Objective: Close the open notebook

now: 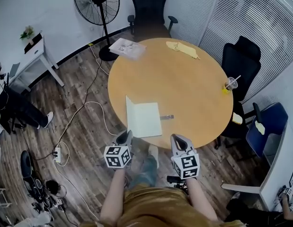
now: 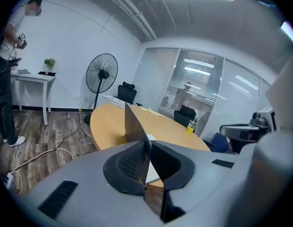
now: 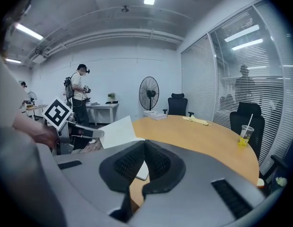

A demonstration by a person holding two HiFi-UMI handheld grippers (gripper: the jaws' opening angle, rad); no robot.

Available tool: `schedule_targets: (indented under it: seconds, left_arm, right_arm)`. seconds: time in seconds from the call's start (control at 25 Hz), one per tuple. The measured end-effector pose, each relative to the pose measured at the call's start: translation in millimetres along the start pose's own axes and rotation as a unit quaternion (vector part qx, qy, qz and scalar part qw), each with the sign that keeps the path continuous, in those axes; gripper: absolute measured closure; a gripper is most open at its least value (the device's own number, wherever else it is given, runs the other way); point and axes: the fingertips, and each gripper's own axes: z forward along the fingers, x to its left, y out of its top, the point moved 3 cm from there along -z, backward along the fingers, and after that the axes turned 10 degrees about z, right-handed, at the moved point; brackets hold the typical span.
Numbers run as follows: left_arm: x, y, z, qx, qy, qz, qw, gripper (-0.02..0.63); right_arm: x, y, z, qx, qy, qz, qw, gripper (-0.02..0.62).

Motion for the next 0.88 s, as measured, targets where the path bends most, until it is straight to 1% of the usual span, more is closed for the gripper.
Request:
schedule_targets:
  seconds: [0.12,0.24,0.44,0.6,0.72,0.88]
  left_arm:
    - [-4,2,2,0.003,0.001,0.01,0.9999,0.551]
    - [-7,3,4,0.007,0.001,0.017,0.9998,0.552]
    - [-16,6,8,0.017,-0.003,0.046,0.9988,0.551]
    - [-17,6,9,0.02,-0.002,0.049,0.9986,0.551]
    - [-21,6,11,0.021,-0.008,0.058,0.9981,0.55]
    - [-33,7,18,0.027,-0.023,0.084,0.9959,0.542]
  right_arm:
    - [-4,-1,-3,-0.001,-0.004,0.005,1.0,0.583]
    - [-7,-4,-6,-0.003,-0.005,0.02,1.0,0.583]
    - [-12,-3,-14,-0.01,-0.016,0.034,0.999,0.583]
    - [-15,-6,-26,-0.014,-0.027,0.042,0.999,0.583]
    - [-19,-10,-34,-0.017,-0.036,0.047,0.998,0.583]
    - [-30,-10,-40,-0.022,-0.051,0.053,0.997,0.583]
